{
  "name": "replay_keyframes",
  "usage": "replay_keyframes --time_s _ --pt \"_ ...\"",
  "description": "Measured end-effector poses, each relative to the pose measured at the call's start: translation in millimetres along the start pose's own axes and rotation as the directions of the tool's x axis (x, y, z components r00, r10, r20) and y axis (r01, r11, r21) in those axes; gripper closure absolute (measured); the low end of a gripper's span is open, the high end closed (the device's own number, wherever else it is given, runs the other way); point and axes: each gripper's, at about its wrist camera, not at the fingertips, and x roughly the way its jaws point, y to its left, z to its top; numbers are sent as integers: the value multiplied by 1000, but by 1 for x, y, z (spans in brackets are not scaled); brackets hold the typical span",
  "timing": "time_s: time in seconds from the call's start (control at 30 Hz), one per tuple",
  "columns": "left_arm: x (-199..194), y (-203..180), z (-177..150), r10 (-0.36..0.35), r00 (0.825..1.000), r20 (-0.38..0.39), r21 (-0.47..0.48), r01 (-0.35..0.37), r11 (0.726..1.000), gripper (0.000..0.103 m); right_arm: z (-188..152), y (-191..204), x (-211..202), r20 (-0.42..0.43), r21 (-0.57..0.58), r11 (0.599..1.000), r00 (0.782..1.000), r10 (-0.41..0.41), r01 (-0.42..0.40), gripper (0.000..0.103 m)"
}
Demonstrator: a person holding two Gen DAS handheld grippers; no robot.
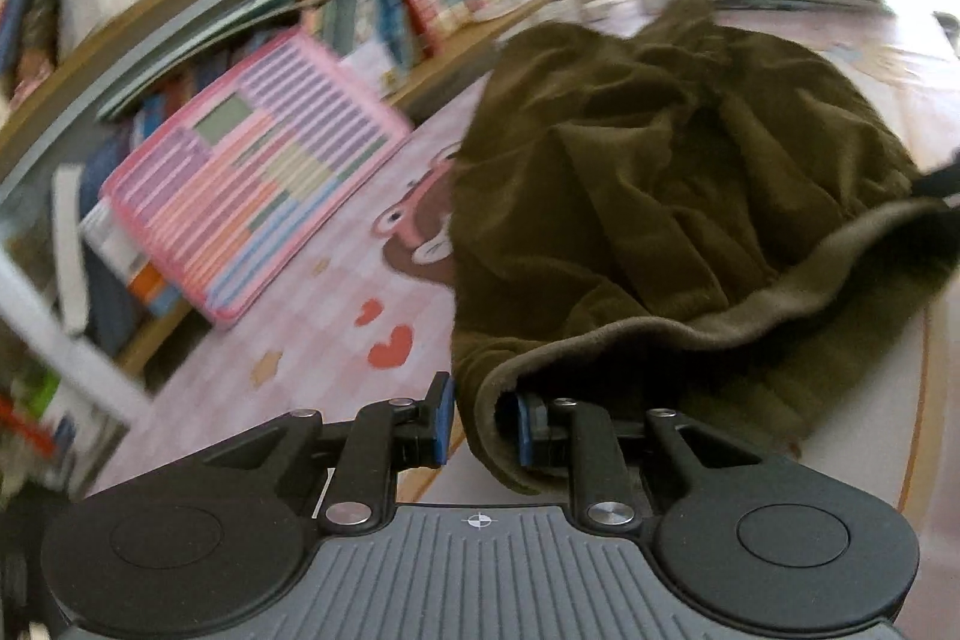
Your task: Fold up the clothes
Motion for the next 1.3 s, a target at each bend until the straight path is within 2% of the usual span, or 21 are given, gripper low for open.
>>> replay_keyframes --time_s 0.2,0.33,0.43,0.5,0.63,0.77,0.83,0.87,0.9,0.93,0.97,1.03,1.1,1.13,1.17,1.2,1.23,1.3 --pt "0 4 -13 -99 991 91 124 87 988 80 4 28 -1 -36 36 990 990 -139 140 91" --pt "3 0 -13 -109 987 117 183 87 979 79 6 36 4 -65 43 979 978 -196 199 93" --pt "3 -7 -9 -101 983 154 253 59 966 77 10 37 5 -71 38 974 973 -222 225 96" --pt "4 -14 -9 -90 980 176 316 30 948 71 12 36 5 -74 40 971 969 -234 237 96" --pt "0 -23 -9 -89 974 210 403 -3 915 66 14 41 9 -87 0 966 962 -259 260 90" --pt "-10 -23 -12 -97 962 255 453 -31 891 42 15 42 14 -90 -25 967 963 -253 252 88" --pt "-9 -24 -13 -98 960 262 472 -39 881 42 15 41 18 -93 -27 970 966 -242 241 91" --pt "-5 -25 -12 -105 961 257 478 -32 878 43 15 40 18 -90 -24 970 966 -241 240 96" --pt "-2 -26 -11 -114 961 253 485 -24 874 56 16 38 19 -84 -20 970 967 -242 241 98" --pt "0 -26 -10 -132 959 251 493 -9 870 71 17 36 18 -79 -13 970 967 -242 242 99" --pt "-1 -27 -9 -154 956 250 506 7 862 98 18 34 15 -66 3 969 967 -247 248 99" --pt "-23 -15 -11 -153 921 358 470 -36 882 98 22 29 2 -27 32 961 962 -273 274 99" --pt "-50 2 -18 -135 875 465 417 -82 905 98 23 25 -21 21 93 951 955 -297 294 99" --pt "-60 9 -27 -143 860 489 404 -78 912 99 21 28 -34 50 107 950 953 -300 294 99" --pt "-66 12 -39 -162 862 481 409 -57 911 99 18 35 -42 75 95 953 953 -294 287 99" --pt "-66 8 -54 -187 880 437 443 -29 896 98 13 45 -44 77 63 960 957 -278 274 99" --pt "-63 2 -70 -214 899 383 495 -4 869 98 7 52 -40 48 44 967 967 -251 249 99" --pt "-58 -9 -92 -243 918 313 556 30 831 98 -5 65 -28 -29 20 981 981 -191 192 99"
